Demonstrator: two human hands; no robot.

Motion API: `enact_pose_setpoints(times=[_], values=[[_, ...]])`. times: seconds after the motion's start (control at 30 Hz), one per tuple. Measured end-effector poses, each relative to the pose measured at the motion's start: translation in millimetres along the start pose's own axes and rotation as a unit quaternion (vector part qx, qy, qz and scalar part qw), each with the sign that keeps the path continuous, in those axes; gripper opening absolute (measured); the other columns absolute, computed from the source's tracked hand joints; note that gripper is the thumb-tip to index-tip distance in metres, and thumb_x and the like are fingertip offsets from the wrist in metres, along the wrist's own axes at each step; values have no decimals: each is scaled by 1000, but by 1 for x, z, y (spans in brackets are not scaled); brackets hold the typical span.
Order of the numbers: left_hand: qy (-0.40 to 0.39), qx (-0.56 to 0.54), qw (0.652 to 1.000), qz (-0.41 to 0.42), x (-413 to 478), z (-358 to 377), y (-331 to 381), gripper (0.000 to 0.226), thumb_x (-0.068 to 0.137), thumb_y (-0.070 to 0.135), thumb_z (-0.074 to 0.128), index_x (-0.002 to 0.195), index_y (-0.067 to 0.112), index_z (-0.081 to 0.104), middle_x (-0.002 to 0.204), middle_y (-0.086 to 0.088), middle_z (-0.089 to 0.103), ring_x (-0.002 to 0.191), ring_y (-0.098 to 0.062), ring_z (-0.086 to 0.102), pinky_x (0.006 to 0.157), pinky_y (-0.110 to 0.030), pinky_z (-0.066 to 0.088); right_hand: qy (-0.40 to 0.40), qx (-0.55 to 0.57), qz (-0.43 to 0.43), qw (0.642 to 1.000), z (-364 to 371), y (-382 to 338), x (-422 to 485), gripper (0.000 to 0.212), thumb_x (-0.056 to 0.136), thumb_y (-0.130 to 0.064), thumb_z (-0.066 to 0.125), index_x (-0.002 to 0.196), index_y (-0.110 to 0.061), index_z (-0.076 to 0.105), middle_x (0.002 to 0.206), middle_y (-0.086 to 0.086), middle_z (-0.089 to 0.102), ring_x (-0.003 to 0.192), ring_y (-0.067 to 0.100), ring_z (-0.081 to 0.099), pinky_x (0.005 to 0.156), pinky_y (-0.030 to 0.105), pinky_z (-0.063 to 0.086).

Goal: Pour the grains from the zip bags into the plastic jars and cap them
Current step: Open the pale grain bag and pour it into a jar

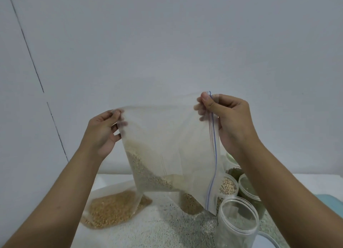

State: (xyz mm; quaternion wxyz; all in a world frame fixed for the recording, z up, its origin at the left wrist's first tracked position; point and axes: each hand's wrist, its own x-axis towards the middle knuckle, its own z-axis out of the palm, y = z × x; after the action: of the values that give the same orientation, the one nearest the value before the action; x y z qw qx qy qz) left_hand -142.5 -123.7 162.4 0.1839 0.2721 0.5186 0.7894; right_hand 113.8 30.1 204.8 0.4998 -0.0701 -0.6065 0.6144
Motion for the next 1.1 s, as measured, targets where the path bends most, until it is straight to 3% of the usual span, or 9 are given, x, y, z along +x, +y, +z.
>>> enact_pose_setpoints(times=[0.33, 0.47, 0.53, 0.73, 0.93, 1.1], values=[[9, -8, 1000, 15, 4, 29, 1, 14, 100, 9, 59, 96, 10, 73, 79, 1, 66, 62, -9, 63, 69, -34, 56, 24, -1, 16, 1000, -23, -5, 9, 15, 92, -14, 72, 93, 0, 75, 79, 14, 73, 70, 19, 63, 64, 28, 54], [8, -24, 999, 24, 1, 41, 2, 25, 101, 9, 59, 85, 14, 77, 72, 4, 67, 58, -6, 61, 61, -26, 56, 30, 2, 16, 999, -34, -8, 9, 15, 91, -14, 72, 93, 1, 75, 77, 13, 71, 70, 21, 61, 64, 28, 53], [0, -28, 999, 27, -2, 48, 3, 20, 101, 9, 58, 90, 11, 75, 71, 5, 67, 57, -5, 61, 56, -21, 54, 37, 7, 22, 999, -40, -9, 8, 15, 92, -14, 72, 93, 1, 74, 76, 11, 71, 70, 20, 60, 64, 27, 52], [-23, -19, 999, 30, -7, 59, 1, 18, 102, 11, 56, 94, 12, 73, 72, 5, 64, 59, -7, 60, 56, -22, 53, 48, 13, 23, 999, -55, -11, 3, 14, 91, -13, 72, 90, 0, 74, 73, 9, 69, 71, 21, 60, 62, 25, 51], [-37, -21, 999, 33, -14, 70, 0, 42, 102, 10, 56, 70, 21, 82, 68, 5, 65, 58, -7, 59, 55, -22, 53, 55, 19, 22, 998, -67, -9, -5, 11, 92, -11, 71, 84, -4, 74, 76, 6, 71, 74, 22, 61, 63, 26, 49], [-60, -18, 997, 39, -21, 78, 3, 37, 100, 11, 58, 72, 19, 81, 70, 5, 64, 58, -7, 59, 54, -22, 52, 71, 62, 27, 995, -77, -2, -17, 14, 93, -9, 69, 79, -6, 70, 80, 3, 69, 73, 19, 65, 65, 26, 49]])
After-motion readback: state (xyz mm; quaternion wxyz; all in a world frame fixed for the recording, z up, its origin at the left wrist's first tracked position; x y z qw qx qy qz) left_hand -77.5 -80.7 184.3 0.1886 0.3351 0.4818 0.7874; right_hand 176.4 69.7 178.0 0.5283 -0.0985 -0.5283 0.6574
